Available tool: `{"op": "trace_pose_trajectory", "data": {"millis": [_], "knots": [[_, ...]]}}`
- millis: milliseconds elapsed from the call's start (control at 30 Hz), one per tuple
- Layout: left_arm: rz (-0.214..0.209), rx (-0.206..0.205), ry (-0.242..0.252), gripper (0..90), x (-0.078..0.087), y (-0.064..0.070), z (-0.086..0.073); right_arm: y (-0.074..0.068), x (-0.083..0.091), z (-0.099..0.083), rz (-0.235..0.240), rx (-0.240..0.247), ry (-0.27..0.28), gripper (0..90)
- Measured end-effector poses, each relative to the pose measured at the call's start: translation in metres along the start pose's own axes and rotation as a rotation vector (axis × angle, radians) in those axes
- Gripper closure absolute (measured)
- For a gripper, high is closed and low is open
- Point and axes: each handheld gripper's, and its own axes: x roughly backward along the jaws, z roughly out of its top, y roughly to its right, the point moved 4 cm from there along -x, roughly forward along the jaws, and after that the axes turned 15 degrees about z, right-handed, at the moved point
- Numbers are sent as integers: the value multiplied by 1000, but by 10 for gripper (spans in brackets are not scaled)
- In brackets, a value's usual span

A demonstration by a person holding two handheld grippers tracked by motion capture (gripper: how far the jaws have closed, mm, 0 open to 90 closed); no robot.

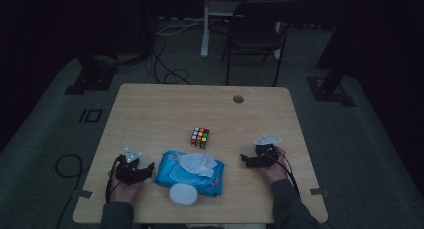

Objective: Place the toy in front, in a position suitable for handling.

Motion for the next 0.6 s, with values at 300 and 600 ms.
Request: {"op": "trace_pose_trajectory", "data": {"millis": [300,600], "knots": [[-52,-7,-2,361,7,2,4,0,0,0,1,-1,0,163],[-34,-60,5,397,30,2,14,0,0,0,1,0,-1,163]]}}
